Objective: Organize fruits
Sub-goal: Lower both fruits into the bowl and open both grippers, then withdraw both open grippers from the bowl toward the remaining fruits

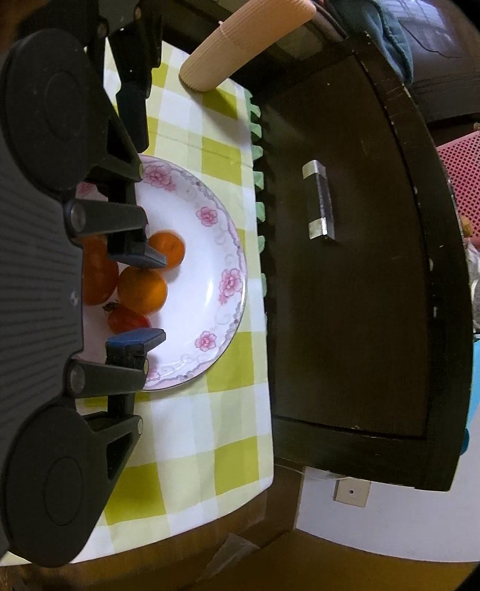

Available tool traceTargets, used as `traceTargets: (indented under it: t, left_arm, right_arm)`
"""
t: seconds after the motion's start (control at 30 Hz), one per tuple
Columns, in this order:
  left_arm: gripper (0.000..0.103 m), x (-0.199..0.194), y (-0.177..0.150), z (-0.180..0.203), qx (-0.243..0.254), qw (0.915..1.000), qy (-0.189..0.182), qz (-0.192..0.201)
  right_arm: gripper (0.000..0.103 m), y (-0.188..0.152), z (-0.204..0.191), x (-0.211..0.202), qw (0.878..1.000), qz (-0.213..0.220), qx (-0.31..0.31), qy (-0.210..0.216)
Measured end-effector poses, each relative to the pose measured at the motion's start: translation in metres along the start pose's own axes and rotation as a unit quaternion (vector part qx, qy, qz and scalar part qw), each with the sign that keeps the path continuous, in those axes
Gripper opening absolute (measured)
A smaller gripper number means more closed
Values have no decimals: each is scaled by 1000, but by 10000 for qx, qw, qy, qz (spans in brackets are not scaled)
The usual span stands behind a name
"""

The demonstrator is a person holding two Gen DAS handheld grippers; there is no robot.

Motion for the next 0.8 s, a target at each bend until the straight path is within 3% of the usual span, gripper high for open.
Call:
traceTargets:
  t: [0.8]
  left_arm:
    - [51,-39,-17,-9,-43,9998,121,178]
  right_arm:
    - [33,-15,-19,-42,9997,175,-178,54]
Point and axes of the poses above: each gripper's, at about its wrist camera, not at the fingertips, and x roughly the way its jaws point, z to its right, y to its top, the point moved 2 cm from there along x, roughly the way its jaws point
